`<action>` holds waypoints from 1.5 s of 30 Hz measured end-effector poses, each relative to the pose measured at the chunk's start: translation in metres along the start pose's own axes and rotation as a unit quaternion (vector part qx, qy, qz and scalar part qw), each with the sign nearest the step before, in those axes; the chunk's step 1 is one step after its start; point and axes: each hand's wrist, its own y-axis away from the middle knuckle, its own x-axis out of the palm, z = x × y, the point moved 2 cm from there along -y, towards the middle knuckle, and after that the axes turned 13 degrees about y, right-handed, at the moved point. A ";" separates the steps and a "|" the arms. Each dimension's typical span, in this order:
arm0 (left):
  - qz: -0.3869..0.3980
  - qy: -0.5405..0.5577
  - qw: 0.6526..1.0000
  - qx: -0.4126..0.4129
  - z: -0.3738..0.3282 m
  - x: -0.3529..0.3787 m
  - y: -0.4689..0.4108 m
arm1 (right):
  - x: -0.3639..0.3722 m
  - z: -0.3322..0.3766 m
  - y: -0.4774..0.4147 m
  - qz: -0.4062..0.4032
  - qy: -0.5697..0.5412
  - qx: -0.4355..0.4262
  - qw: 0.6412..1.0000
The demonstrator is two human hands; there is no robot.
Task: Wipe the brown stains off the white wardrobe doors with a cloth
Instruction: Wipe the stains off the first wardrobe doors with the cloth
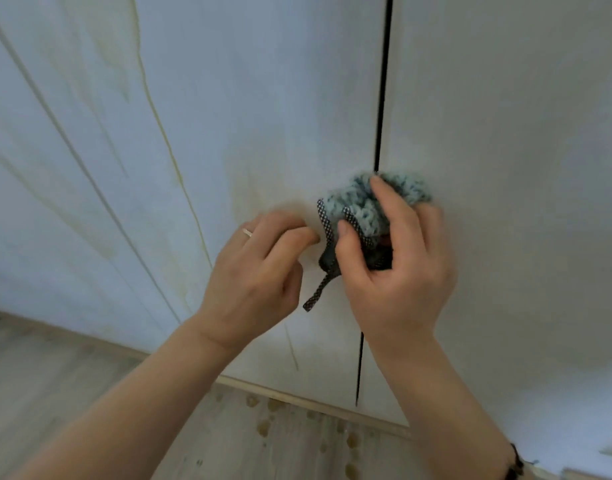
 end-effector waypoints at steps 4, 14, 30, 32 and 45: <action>0.094 0.073 0.991 -0.068 -0.002 0.007 0.005 | 0.009 -0.004 0.024 0.034 0.018 -0.033 0.999; 0.239 0.126 0.962 -0.045 0.006 0.040 0.029 | -0.012 -0.035 0.058 0.171 0.165 -0.222 0.946; -0.034 0.438 0.885 -0.152 0.022 -0.012 0.010 | 0.032 0.065 -0.015 0.142 0.268 -0.024 0.953; -0.008 0.408 0.898 -0.163 0.026 -0.008 0.023 | 0.042 0.061 0.005 0.155 0.275 -0.022 0.949; 0.087 0.326 0.913 -0.232 0.021 0.009 0.056 | 0.065 0.029 0.066 0.151 0.338 0.006 0.929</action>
